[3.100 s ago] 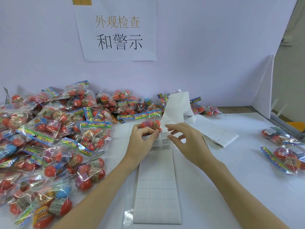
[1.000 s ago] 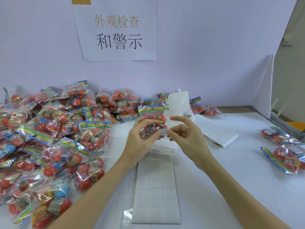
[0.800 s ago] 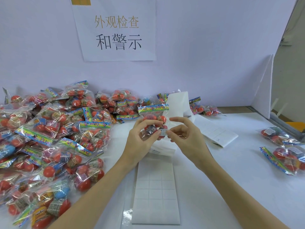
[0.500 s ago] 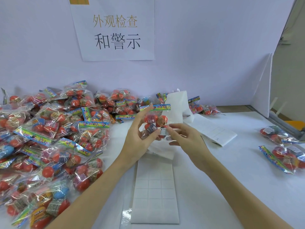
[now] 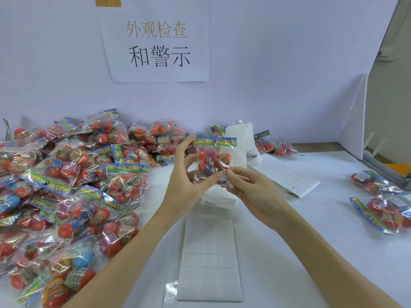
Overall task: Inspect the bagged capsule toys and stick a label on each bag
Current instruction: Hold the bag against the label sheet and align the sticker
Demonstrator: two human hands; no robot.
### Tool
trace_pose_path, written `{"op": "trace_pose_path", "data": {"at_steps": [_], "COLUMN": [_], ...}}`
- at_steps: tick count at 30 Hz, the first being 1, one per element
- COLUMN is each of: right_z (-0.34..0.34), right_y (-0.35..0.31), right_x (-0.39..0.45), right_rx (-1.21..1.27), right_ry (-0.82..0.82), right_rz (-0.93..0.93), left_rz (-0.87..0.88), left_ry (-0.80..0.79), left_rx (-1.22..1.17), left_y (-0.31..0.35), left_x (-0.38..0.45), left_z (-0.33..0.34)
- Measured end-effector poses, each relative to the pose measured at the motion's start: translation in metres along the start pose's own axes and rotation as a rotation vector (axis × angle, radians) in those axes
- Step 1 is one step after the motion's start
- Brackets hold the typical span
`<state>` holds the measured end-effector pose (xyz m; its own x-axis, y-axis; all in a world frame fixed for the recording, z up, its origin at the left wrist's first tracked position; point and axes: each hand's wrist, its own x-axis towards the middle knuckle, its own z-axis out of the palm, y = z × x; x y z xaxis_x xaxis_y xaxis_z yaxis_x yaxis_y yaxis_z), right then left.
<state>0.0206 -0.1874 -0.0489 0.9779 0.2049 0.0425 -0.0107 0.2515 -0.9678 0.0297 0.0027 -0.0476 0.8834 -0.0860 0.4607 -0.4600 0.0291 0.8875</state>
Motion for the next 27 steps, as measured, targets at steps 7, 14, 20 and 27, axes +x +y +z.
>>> {"op": "trace_pose_path", "data": {"at_steps": [7,14,20,27], "right_z": [0.005,0.001,-0.004,-0.03], "right_y": [0.001,-0.007,-0.016,-0.043], "right_x": [-0.001,-0.004,-0.005,-0.017], "right_rx": [-0.326,-0.458,-0.288,1.012], "right_ry": [0.034,-0.004,-0.033,-0.731], "right_rz": [-0.096,-0.149,-0.06,-0.146], "left_rz": [-0.054,-0.198,-0.19,0.098], "left_ry": [-0.006,0.087,0.098,0.305], "left_rx": [-0.028,-0.056,0.055,1.142], "left_y": [-0.006,0.003,0.005,-0.006], "left_x": [0.002,0.008,0.008,0.011], "left_z": [-0.003,-0.01,-0.014,-0.04]}}
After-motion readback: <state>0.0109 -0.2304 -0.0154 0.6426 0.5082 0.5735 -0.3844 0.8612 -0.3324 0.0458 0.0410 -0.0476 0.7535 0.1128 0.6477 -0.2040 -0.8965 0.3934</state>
